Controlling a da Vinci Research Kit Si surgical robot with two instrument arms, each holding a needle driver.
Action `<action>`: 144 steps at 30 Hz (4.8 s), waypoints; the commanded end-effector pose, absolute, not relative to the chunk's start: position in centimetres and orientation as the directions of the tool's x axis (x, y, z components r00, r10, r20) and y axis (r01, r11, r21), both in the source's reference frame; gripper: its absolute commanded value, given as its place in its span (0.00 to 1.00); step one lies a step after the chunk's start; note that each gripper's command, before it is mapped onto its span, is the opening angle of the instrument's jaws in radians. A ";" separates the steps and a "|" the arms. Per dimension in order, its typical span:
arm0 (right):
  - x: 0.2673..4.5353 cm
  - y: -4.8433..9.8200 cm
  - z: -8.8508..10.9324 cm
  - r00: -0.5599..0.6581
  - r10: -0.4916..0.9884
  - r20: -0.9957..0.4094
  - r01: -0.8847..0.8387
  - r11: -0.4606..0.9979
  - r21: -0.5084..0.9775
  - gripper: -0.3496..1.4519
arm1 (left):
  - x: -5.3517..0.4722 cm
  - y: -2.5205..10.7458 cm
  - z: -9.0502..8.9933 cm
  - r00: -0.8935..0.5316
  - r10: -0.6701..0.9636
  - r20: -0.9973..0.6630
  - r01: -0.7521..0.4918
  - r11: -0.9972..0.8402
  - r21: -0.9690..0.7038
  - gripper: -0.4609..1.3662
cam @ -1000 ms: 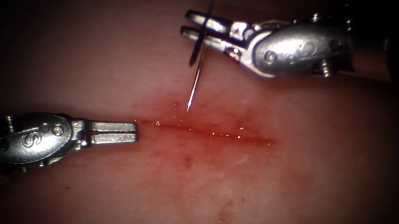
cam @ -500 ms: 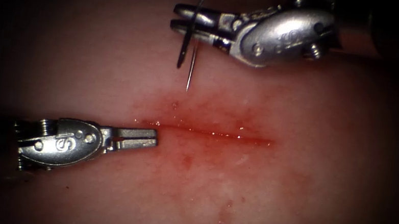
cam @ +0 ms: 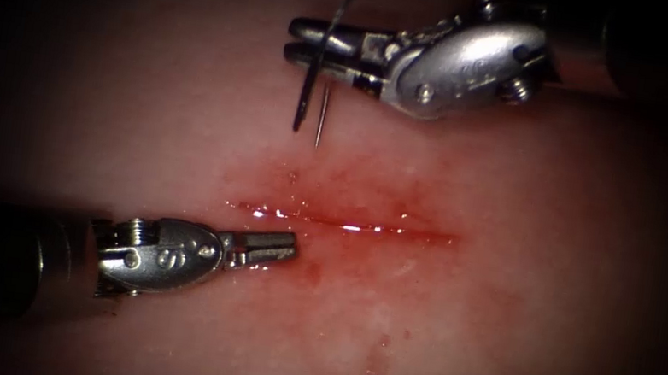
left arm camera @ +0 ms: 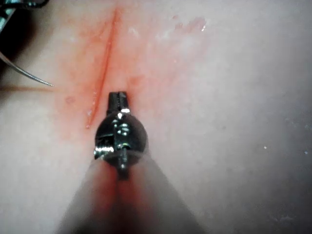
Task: Wound Closure
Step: Use the right needle driver to insert the needle into the target above the cut
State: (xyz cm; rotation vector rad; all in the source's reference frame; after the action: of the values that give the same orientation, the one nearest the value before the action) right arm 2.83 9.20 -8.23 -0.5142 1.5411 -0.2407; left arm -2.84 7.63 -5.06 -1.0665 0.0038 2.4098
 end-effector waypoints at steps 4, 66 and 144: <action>2.87 9.2 -8.2 0.033 -0.481 -0.876 -0.174 0.861 -0.479 0.00 | -2.82 7.6 -5.0 -0.591 0.453 -0.668 -0.437 -0.875 -0.207 0.07; 2.90 8.1 -7.4 0.075 -0.508 -0.858 -0.137 0.847 -0.514 0.00 | -2.54 7.5 -5.0 -0.614 0.508 -0.604 -0.399 -0.860 -0.317 0.14; 3.05 9.1 -7.7 0.008 0.402 -0.916 -0.351 0.859 0.374 0.00 | -2.60 7.4 -4.9 -0.627 0.503 -0.595 -0.392 -0.864 -0.317 0.06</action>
State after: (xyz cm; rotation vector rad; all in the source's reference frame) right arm 3.04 9.14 -7.70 0.0477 1.4480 0.5912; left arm -2.60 7.43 -4.87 -0.9567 -0.2001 2.4464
